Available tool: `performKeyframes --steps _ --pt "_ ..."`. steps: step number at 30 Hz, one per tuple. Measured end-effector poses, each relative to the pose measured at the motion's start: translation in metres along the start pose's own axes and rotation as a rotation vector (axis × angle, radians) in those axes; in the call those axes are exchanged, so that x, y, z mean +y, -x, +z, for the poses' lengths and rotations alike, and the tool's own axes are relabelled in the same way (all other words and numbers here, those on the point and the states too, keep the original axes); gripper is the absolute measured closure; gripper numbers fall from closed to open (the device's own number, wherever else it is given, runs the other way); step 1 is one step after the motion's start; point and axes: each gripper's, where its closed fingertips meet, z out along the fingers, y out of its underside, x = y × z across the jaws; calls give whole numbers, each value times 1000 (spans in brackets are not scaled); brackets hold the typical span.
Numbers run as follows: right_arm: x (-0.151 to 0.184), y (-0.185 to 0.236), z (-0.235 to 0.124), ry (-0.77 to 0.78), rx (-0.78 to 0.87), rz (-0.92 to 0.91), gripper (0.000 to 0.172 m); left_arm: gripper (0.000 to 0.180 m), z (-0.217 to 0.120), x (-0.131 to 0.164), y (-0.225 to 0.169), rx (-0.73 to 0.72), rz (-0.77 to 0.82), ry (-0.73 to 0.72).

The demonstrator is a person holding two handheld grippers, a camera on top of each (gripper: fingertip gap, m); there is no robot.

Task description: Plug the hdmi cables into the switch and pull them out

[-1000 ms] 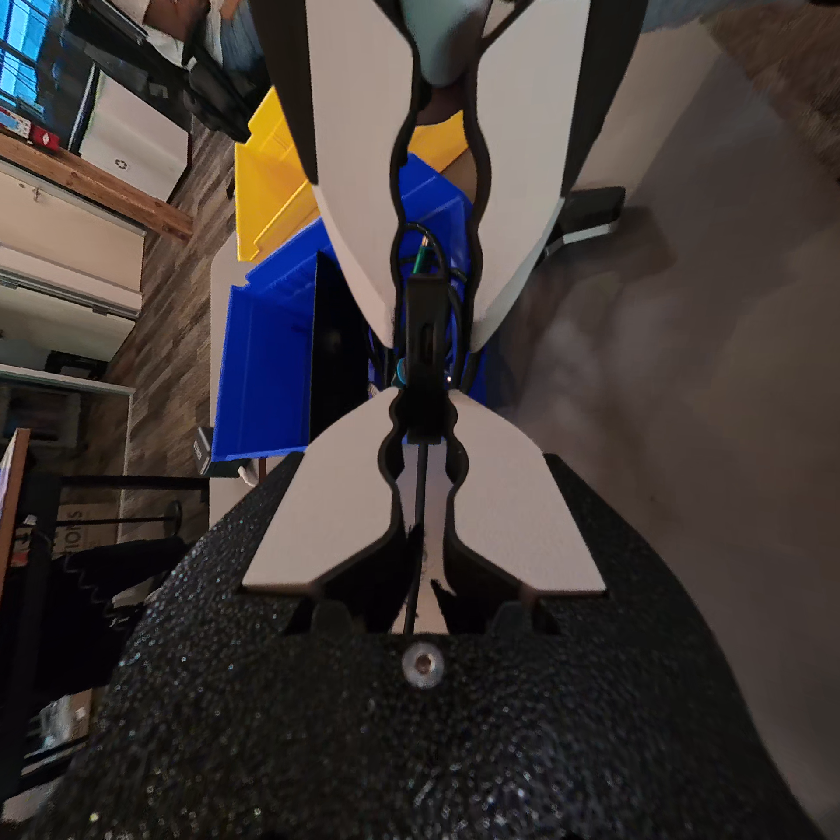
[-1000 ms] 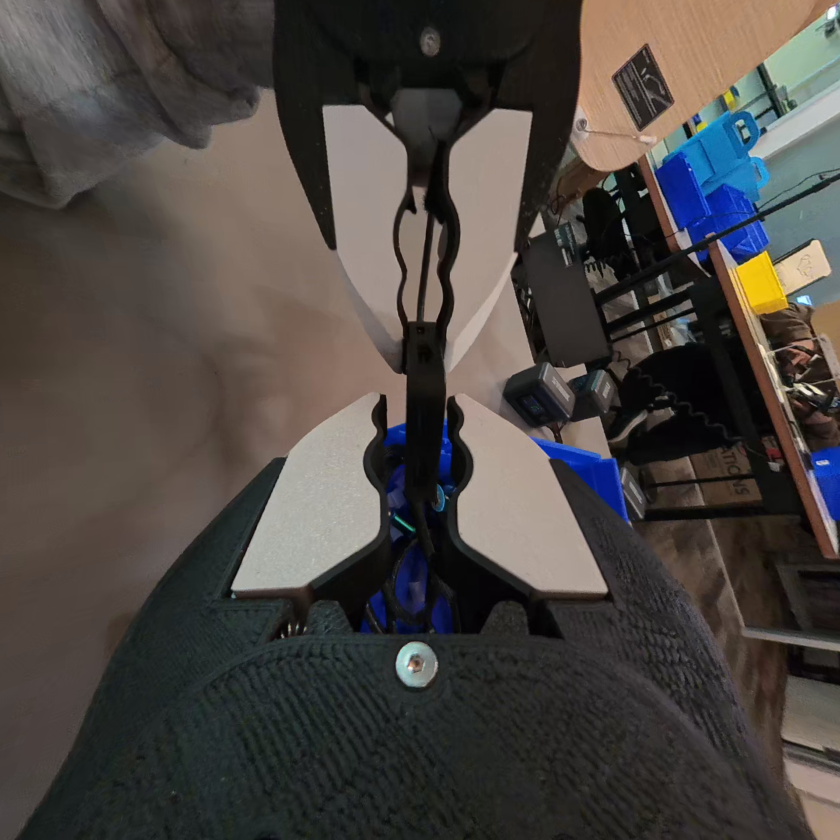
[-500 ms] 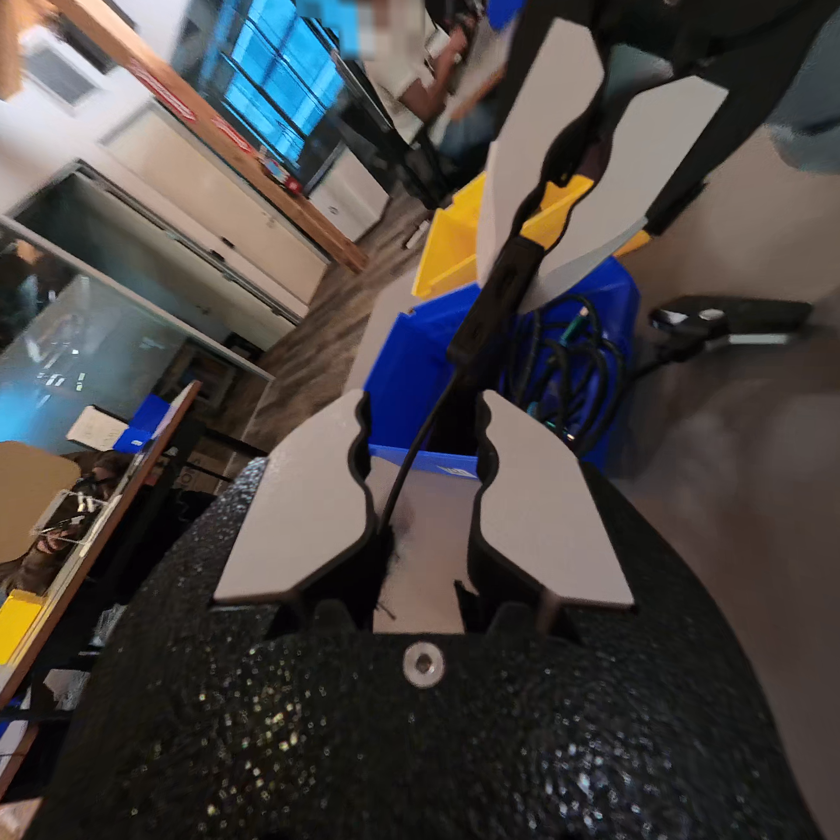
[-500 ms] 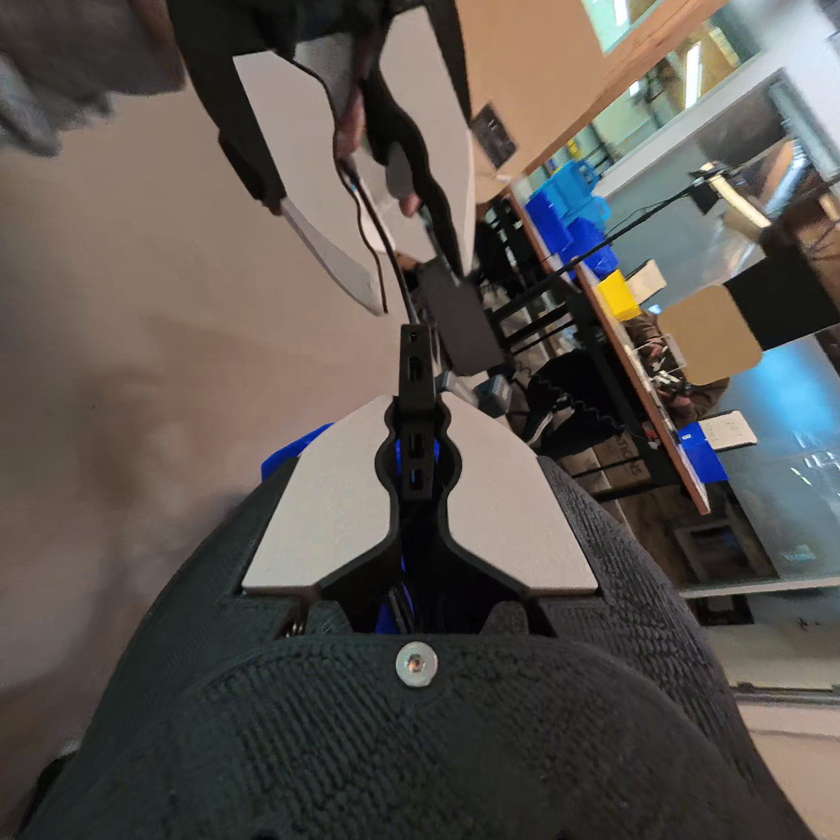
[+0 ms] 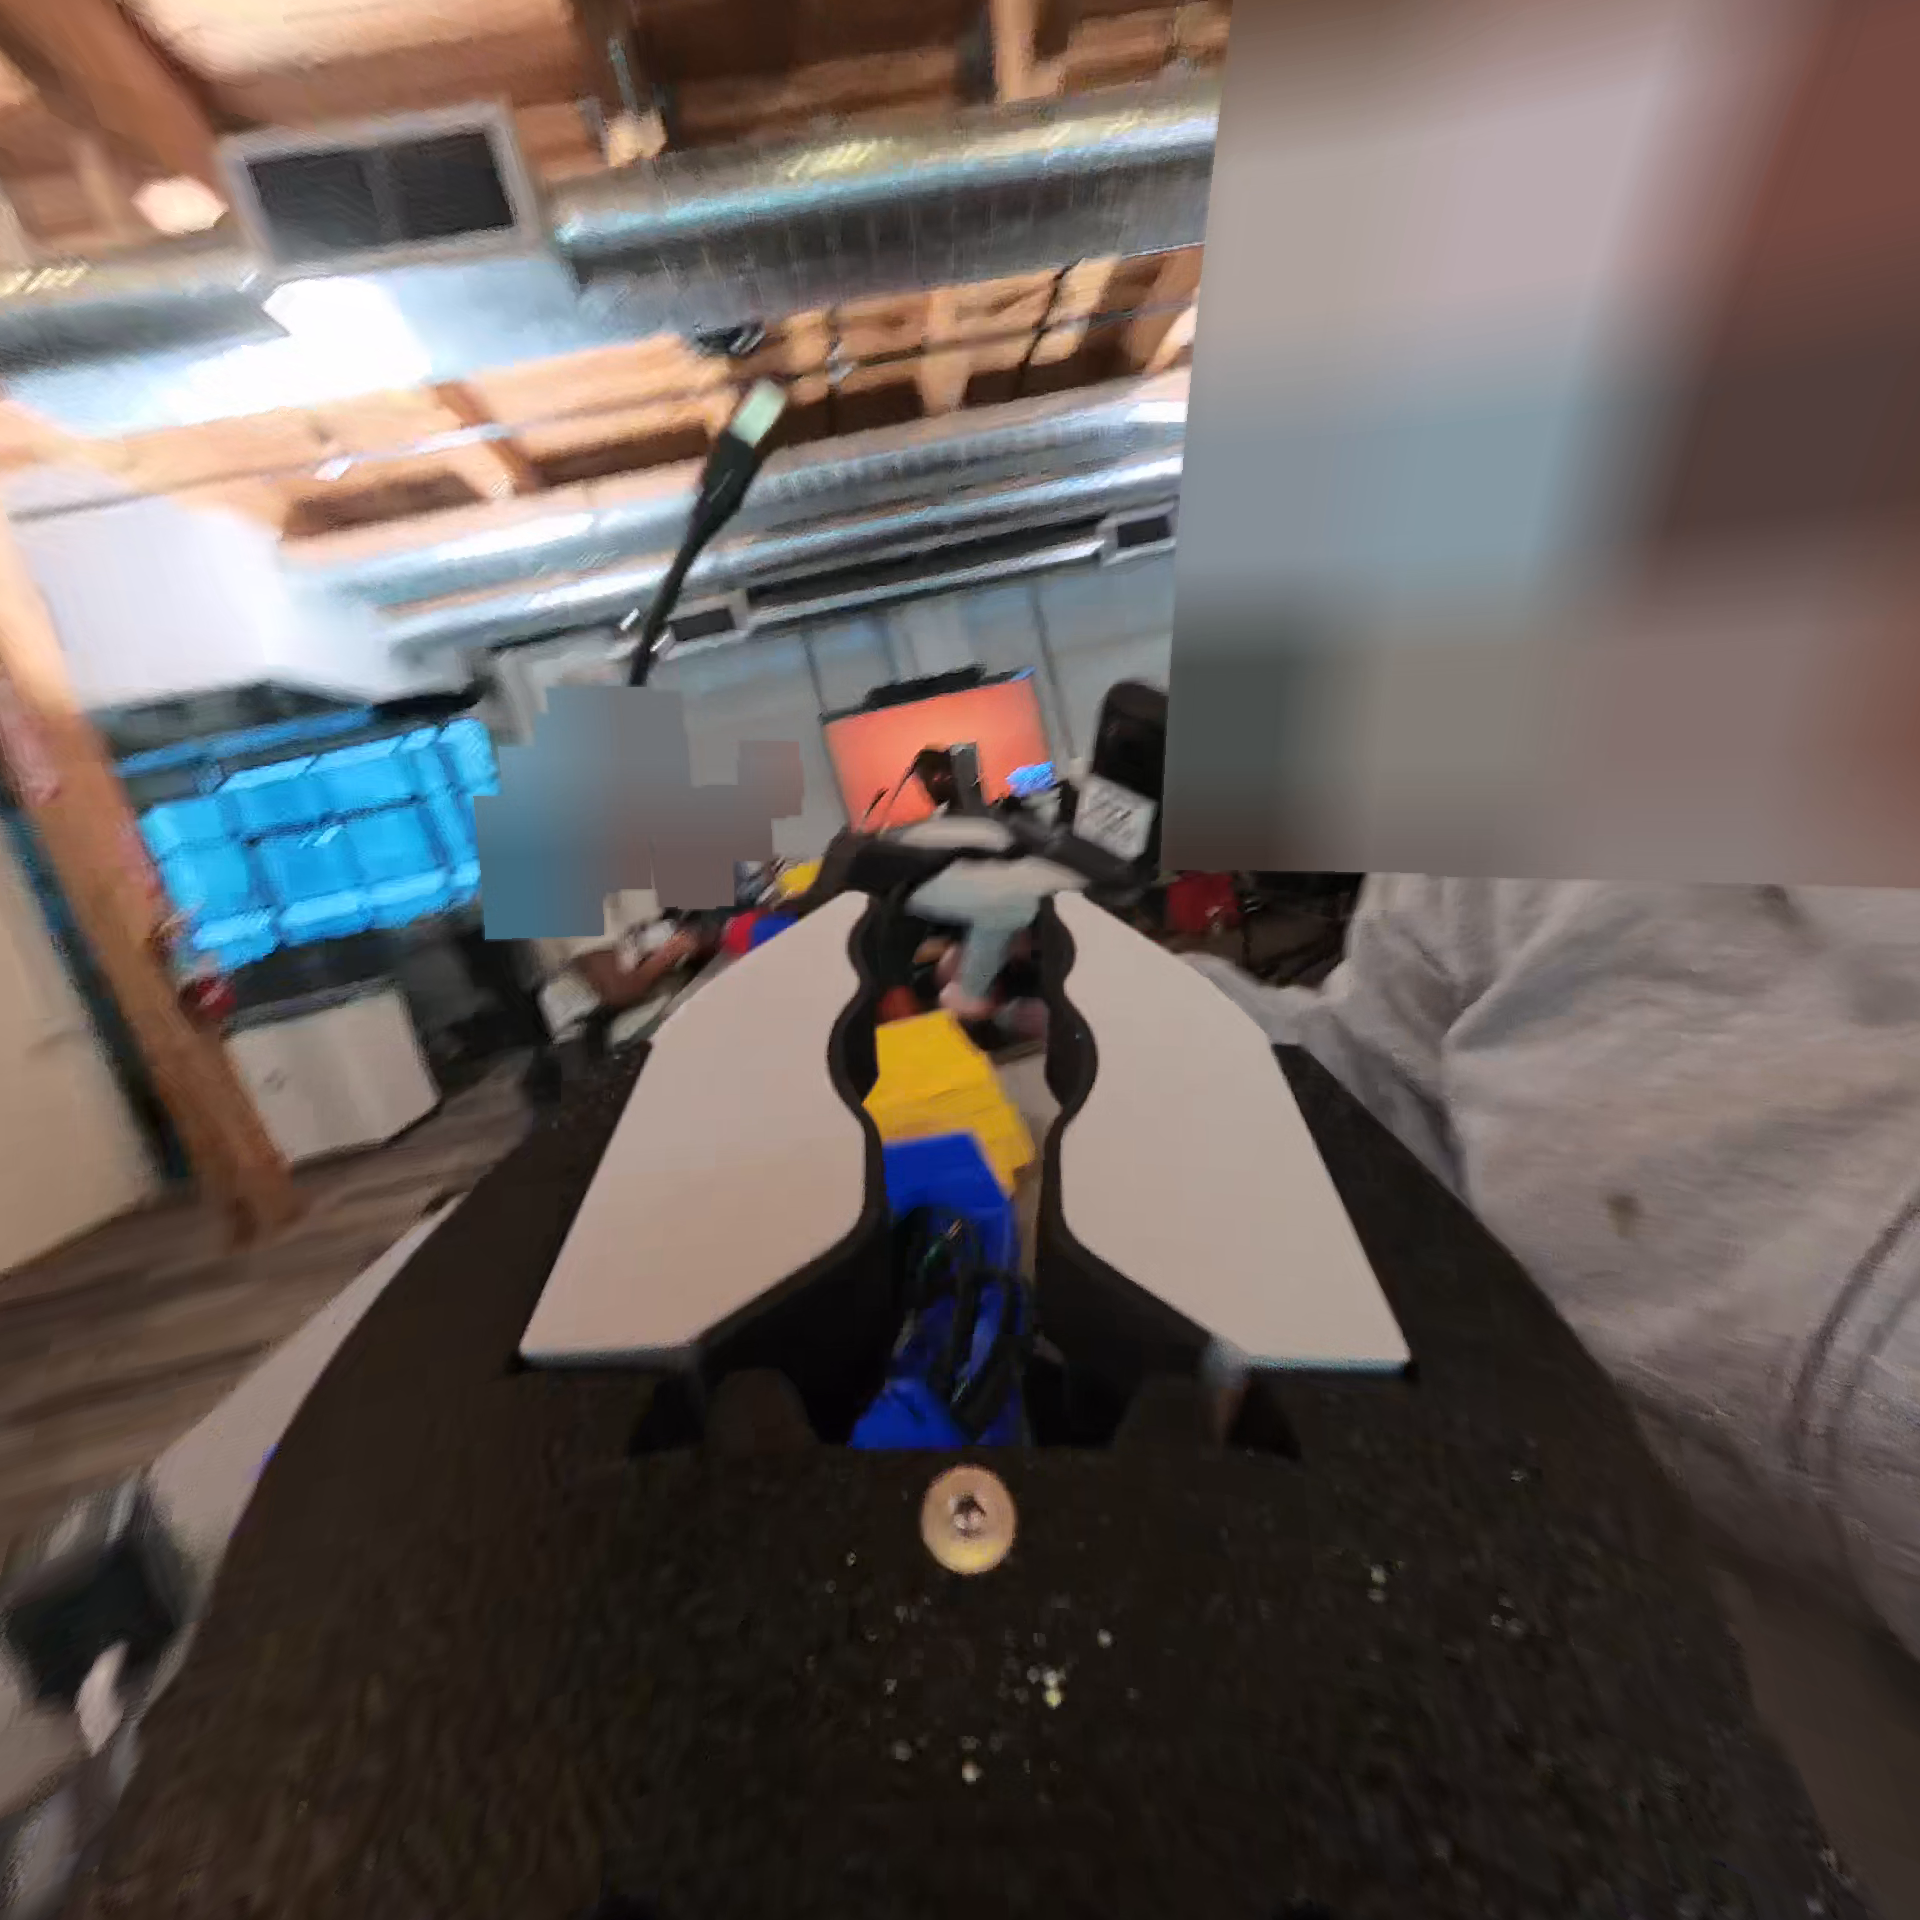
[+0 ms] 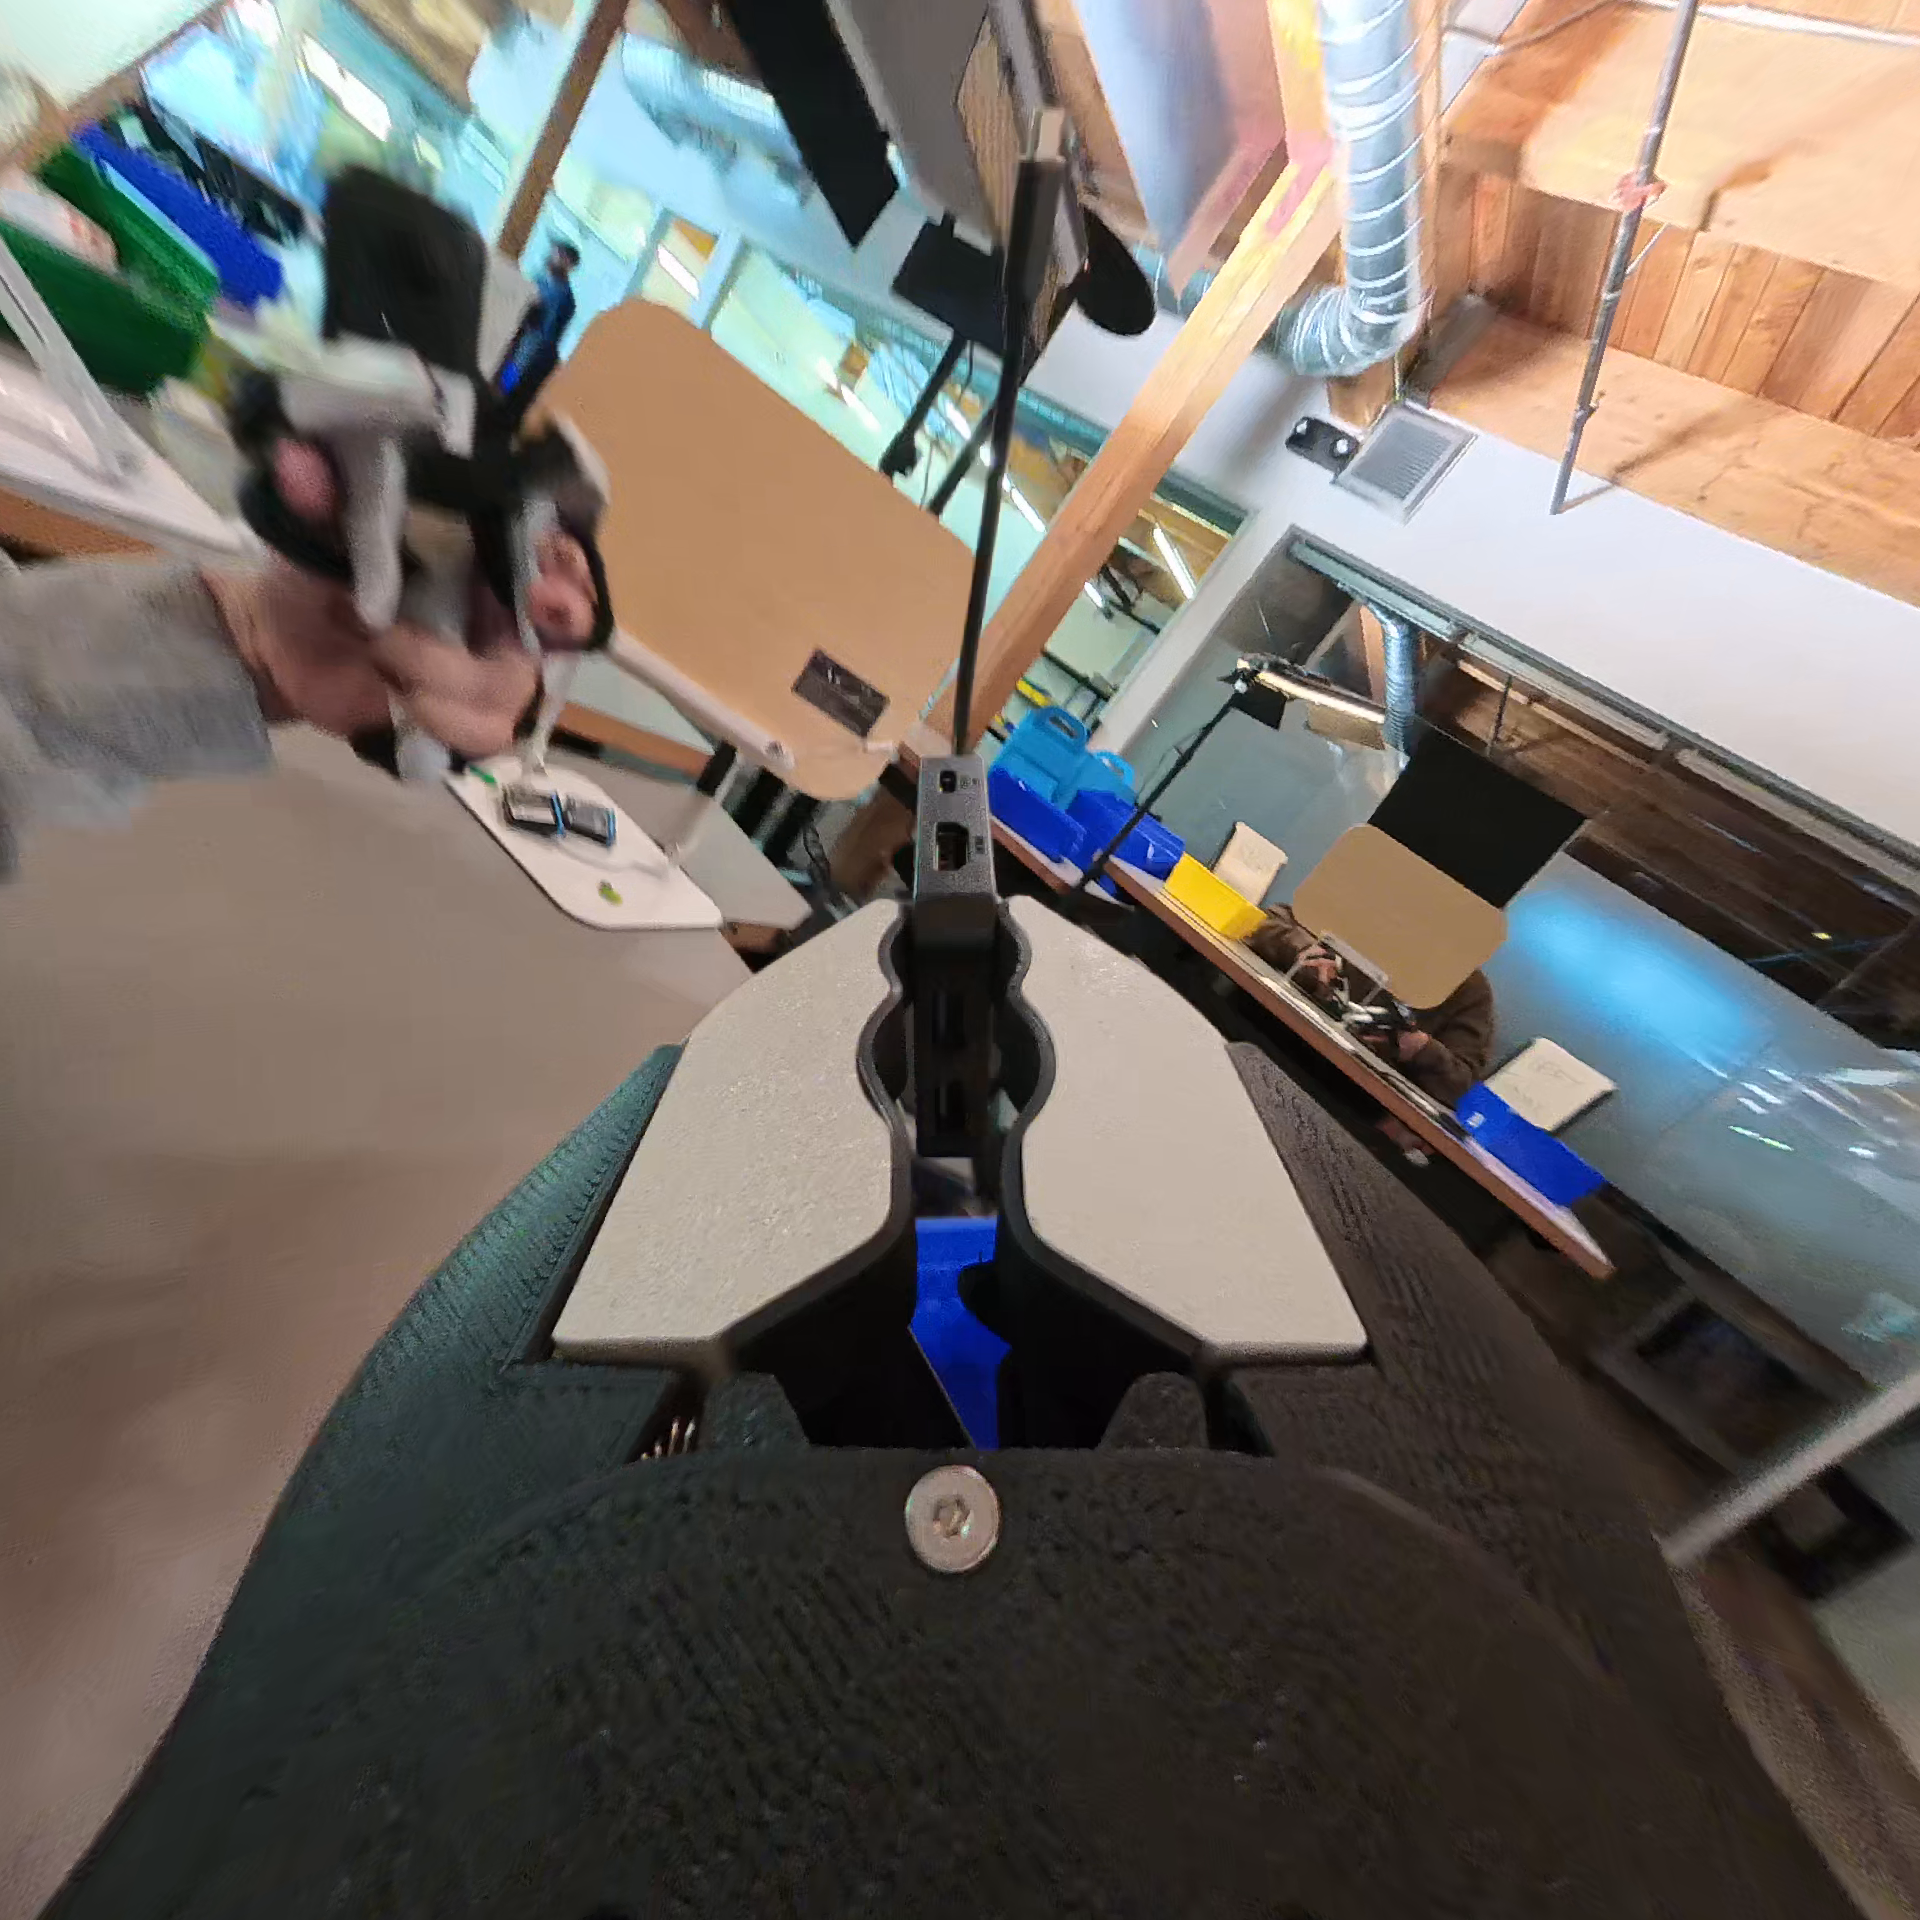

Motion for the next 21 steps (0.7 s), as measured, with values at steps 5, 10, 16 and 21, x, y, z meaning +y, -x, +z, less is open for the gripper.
performKeyframes --steps 5,10,16,21 --pt "-18 12 8 -134 -66 136 159 128 28 37 21 -111 -52 165" --pt "-32 39 21 -254 -168 287 159 113 66 63 13 -54 -88 194" --pt "-30 55 26 -269 -219 347 159 152 77 47 -1 74 -198 -39" --pt "-31 62 22 -243 -296 404 158 166 73 49 -12 146 -106 -6"
